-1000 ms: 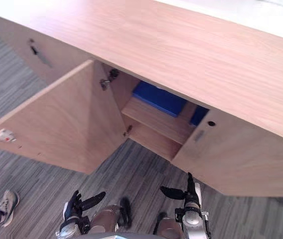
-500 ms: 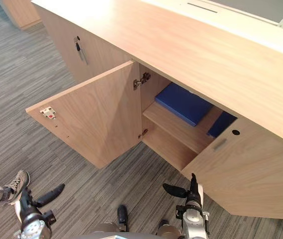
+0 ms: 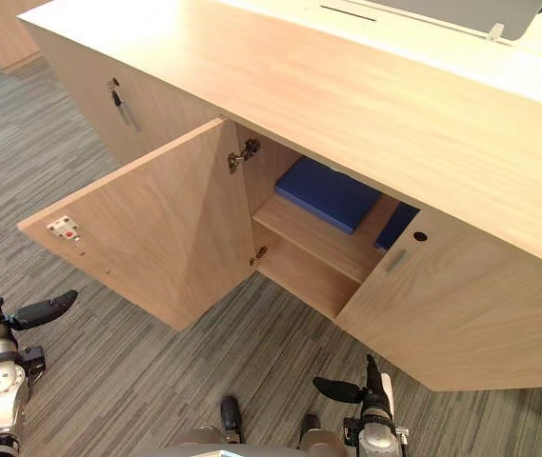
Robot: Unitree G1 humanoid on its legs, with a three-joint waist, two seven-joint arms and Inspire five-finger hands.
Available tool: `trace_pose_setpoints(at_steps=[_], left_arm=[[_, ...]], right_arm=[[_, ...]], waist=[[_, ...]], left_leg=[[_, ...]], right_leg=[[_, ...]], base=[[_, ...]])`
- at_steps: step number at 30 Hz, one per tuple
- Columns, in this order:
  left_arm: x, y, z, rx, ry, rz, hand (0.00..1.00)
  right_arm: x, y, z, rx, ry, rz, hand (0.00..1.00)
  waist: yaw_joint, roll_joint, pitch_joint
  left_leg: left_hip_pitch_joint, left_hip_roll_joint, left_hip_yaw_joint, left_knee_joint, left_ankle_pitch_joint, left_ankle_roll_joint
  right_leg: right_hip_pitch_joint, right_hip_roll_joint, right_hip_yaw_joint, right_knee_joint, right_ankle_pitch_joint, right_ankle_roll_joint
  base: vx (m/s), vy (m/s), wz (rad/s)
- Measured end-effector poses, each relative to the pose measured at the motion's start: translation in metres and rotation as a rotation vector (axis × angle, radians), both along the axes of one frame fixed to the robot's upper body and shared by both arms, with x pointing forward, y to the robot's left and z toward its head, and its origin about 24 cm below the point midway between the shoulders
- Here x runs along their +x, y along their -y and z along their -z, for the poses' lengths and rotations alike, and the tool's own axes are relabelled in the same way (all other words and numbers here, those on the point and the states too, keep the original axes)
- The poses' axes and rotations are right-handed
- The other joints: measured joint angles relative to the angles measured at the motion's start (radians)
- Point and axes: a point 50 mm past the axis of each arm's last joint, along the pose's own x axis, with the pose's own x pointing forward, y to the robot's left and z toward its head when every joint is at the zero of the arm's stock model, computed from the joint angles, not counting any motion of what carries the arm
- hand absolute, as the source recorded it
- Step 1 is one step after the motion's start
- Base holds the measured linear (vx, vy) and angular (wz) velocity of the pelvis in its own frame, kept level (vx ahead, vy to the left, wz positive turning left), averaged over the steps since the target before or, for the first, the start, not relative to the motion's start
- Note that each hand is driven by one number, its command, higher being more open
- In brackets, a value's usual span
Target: Walk over to the cabinet, pick up the folder, carry it to the office cabinet, place the folder inside the office cabinet, then close the office cabinet door
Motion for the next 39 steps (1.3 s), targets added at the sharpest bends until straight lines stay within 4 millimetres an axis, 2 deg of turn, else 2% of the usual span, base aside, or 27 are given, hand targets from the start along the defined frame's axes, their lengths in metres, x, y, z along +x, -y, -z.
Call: trace_pose_setpoints(at_steps=[7, 11, 14, 19, 23, 27, 32, 34, 36, 37, 39], left_arm=[[0.027, -0.003, -0.025, 0.111, 0.005, 0.069, 1.00], [0.031, 0.001, -0.026, 0.116, -0.005, 0.091, 1.00], [0.035, 0.015, -0.022, 0.102, 0.008, 0.137, 1.00], [0.024, 0.054, -0.004, -0.022, 0.085, 0.182, 1.00], [0.000, 0.107, 0.026, -0.241, 0.138, 0.216, 1.00], [-0.025, 0.149, 0.058, -0.430, 0.072, 0.233, 1.00], [-0.030, 0.188, 0.077, -0.545, -0.026, 0.346, 1.00], [-0.031, 0.203, 0.081, -0.572, -0.049, 0.402, 1.00], [-0.028, 0.218, 0.081, -0.589, -0.064, 0.467, 1.00], [-0.022, 0.221, 0.079, -0.582, -0.063, 0.475, 1.00], [-0.014, 0.221, 0.077, -0.574, -0.053, 0.471, 1.00]], right_arm=[[-0.005, 0.005, 0.002, -0.009, -0.021, -0.012, 1.00], [-0.012, 0.005, 0.005, -0.002, -0.049, -0.020, 1.00], [-0.015, 0.003, 0.007, 0.009, -0.062, -0.021, 1.00], [-0.017, 0.002, 0.008, 0.012, -0.067, -0.015, 1.00], [-0.016, -0.002, 0.009, 0.032, -0.061, 0.006, 1.00], [-0.011, -0.008, 0.008, 0.053, -0.046, 0.020, 1.00], [-0.004, -0.012, 0.005, 0.050, -0.021, 0.001, 1.00], [0.003, -0.015, 0.001, 0.047, 0.013, -0.017, 1.00], [0.012, -0.018, -0.004, 0.046, 0.044, -0.039, 1.00], [0.017, -0.020, -0.007, 0.045, 0.063, -0.054, 1.00], [0.016, -0.020, -0.007, 0.042, 0.063, -0.061, 1.00]], waist=[[-0.004, 0.015, -0.005], [-0.006, 0.019, -0.006], [0.000, 0.019, -0.006], [0.002, 0.021, -0.008], [0.003, 0.022, -0.010], [0.003, 0.022, -0.011], [-0.004, 0.021, -0.011], [-0.024, 0.021, -0.011], [-0.047, 0.021, -0.011], [-0.082, 0.022, -0.011], [-0.115, 0.023, -0.012]], left_leg=[[0.020, 0.015, -0.002, 0.000, 0.000, 0.000], [0.011, 0.024, -0.013, -0.005, -0.002, -0.004], [0.003, 0.022, -0.018, -0.006, -0.002, -0.006], [0.001, 0.008, -0.021, -0.006, -0.004, -0.009], [0.001, -0.003, -0.017, -0.006, -0.004, -0.006], [0.015, -0.002, 0.021, -0.006, -0.005, 0.000], [0.025, 0.011, 0.083, -0.004, -0.018, -0.012], [0.023, 0.018, 0.139, -0.001, -0.023, -0.014], [0.015, 0.022, 0.211, 0.000, -0.032, -0.025], [0.003, 0.022, 0.244, -0.003, -0.039, -0.036], [-0.005, 0.024, 0.264, -0.005, -0.039, -0.038]], right_leg=[[0.000, 0.014, 0.051, -0.005, 0.007, -0.011], [-0.017, 0.021, 0.051, 0.004, 0.010, -0.014], [-0.031, 0.019, 0.052, 0.015, 0.011, -0.012], [-0.033, 0.007, 0.055, 0.012, 0.013, -0.009], [-0.033, -0.004, 0.064, 0.009, 0.020, 0.002], [-0.038, -0.001, 0.106, 0.008, 0.030, 0.006], [-0.063, 0.013, 0.170, 0.012, 0.045, 0.007], [-0.098, 0.022, 0.230, 0.017, 0.050, 0.004], [-0.143, 0.037, 0.304, 0.014, 0.063, 0.016], [-0.168, 0.038, 0.320, 0.010, 0.064, 0.015], [-0.184, 0.038, 0.323, -0.003, 0.069, 0.008]], base=[[0.04, -0.029, -0.19], [-0.05, -0.011, 0.01], [-0.09, 0.023, 0.03], [-0.04, 0.055, 0.03], [0.00, 0.059, -0.01], [0.01, 0.035, -0.24], [-0.03, 0.010, -0.42], [-0.05, -0.001, -0.84], [-0.07, 0.000, -1.03], [-0.08, -0.009, -0.83], [-0.05, -0.018, -0.60]])
